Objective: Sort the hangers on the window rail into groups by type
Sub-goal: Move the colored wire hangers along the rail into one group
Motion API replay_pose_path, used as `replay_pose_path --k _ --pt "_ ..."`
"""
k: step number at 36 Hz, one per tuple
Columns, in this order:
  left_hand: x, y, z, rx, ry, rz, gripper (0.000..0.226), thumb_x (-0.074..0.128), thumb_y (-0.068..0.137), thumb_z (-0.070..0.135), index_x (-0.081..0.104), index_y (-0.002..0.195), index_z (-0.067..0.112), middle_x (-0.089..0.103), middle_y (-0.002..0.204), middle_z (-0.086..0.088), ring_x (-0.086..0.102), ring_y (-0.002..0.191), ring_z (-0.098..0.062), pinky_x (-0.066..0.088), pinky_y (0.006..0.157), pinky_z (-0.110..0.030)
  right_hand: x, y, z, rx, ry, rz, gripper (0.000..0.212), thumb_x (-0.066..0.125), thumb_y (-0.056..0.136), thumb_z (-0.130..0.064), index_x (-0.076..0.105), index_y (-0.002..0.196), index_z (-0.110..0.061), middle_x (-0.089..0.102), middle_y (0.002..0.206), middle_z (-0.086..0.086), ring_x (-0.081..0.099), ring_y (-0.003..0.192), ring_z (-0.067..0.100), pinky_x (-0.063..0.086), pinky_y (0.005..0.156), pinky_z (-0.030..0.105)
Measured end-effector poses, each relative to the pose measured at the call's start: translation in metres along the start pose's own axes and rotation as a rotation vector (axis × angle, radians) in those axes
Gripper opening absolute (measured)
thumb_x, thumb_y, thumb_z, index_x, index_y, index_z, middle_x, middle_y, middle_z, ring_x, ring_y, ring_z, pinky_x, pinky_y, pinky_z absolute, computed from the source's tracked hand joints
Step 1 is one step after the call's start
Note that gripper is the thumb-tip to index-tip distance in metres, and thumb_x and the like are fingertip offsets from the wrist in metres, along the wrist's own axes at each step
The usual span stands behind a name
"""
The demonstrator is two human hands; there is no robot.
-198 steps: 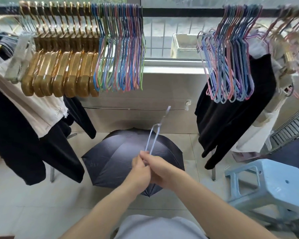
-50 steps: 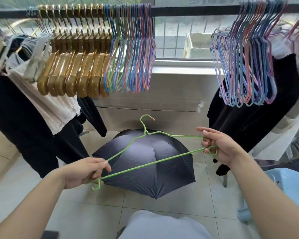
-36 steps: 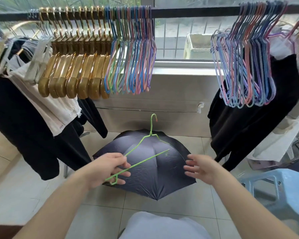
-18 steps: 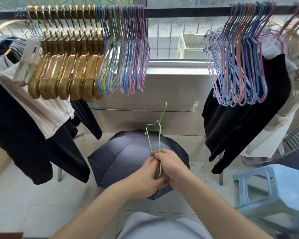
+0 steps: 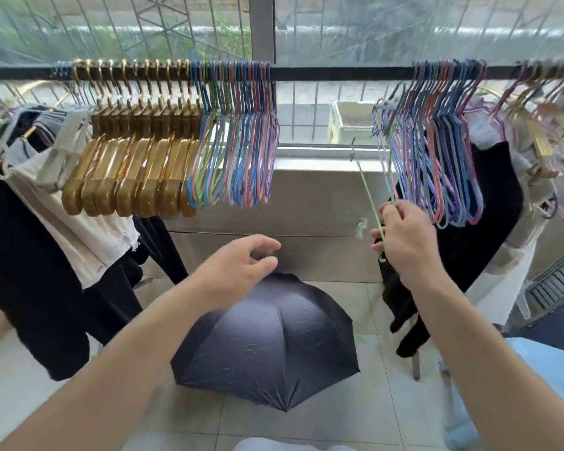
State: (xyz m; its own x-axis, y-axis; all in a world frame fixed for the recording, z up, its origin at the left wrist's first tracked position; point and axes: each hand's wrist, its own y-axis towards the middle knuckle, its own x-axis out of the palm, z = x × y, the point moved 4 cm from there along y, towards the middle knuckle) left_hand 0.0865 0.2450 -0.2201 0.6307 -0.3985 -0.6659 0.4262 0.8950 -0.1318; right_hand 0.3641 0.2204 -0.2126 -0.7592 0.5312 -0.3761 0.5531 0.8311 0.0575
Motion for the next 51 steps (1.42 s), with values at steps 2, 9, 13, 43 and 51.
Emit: replay_pose_path --k 2,9,13,43,51 --pt "-0.017 0.003 0.012 0.013 0.0 0.055 0.026 0.058 0.104 0.028 0.064 0.129 0.035 0.067 0.113 0.024 0.066 0.103 0.0 0.05 0.094 -0.019 -0.009 0.017 -0.02 -0.056 0.015 0.022 0.024 0.042 0.108 -0.024 0.06 0.097 -0.015 0.06 0.088 0.005 0.071 0.08 0.025 0.061 0.063 0.041" --pt "-0.052 0.014 0.043 0.032 0.02 0.169 0.021 0.055 0.106 0.028 0.062 0.125 0.03 0.064 0.111 0.02 0.068 0.099 -0.004 0.052 0.104 -0.044 -0.023 0.069 -0.07 -0.08 -0.129 0.035 0.033 0.039 0.105 -0.014 0.064 0.097 0.007 0.065 0.081 0.014 0.073 0.073 0.037 0.062 0.066 0.054" --pt "-0.053 0.017 0.053 0.004 -0.002 0.183 0.023 0.054 0.106 0.027 0.064 0.127 0.026 0.065 0.109 0.017 0.07 0.096 -0.005 0.053 0.103 -0.044 -0.021 0.088 -0.064 0.039 -0.206 -0.055 0.03 0.04 0.104 -0.006 0.062 0.104 0.013 0.068 0.082 0.019 0.072 0.066 0.031 0.063 0.067 0.05" --pt "-0.052 0.012 0.034 -0.081 -0.002 0.137 0.018 0.054 0.106 0.027 0.063 0.121 0.028 0.065 0.109 0.01 0.07 0.093 -0.007 0.058 0.093 -0.038 -0.016 0.07 -0.061 -0.281 -0.491 0.193 0.044 0.051 0.093 -0.008 0.05 0.138 -0.005 0.05 0.133 0.018 0.046 0.121 0.034 0.037 0.098 0.039" --pt "-0.09 0.008 0.026 -0.101 0.038 0.179 0.02 0.054 0.106 0.027 0.063 0.124 0.027 0.065 0.112 0.009 0.07 0.092 -0.007 0.058 0.085 -0.031 0.084 0.052 -0.097 -0.254 -0.353 -0.287 0.023 0.052 0.093 -0.013 0.073 0.087 -0.007 0.067 0.083 0.006 0.059 0.078 0.022 0.047 0.07 0.033"
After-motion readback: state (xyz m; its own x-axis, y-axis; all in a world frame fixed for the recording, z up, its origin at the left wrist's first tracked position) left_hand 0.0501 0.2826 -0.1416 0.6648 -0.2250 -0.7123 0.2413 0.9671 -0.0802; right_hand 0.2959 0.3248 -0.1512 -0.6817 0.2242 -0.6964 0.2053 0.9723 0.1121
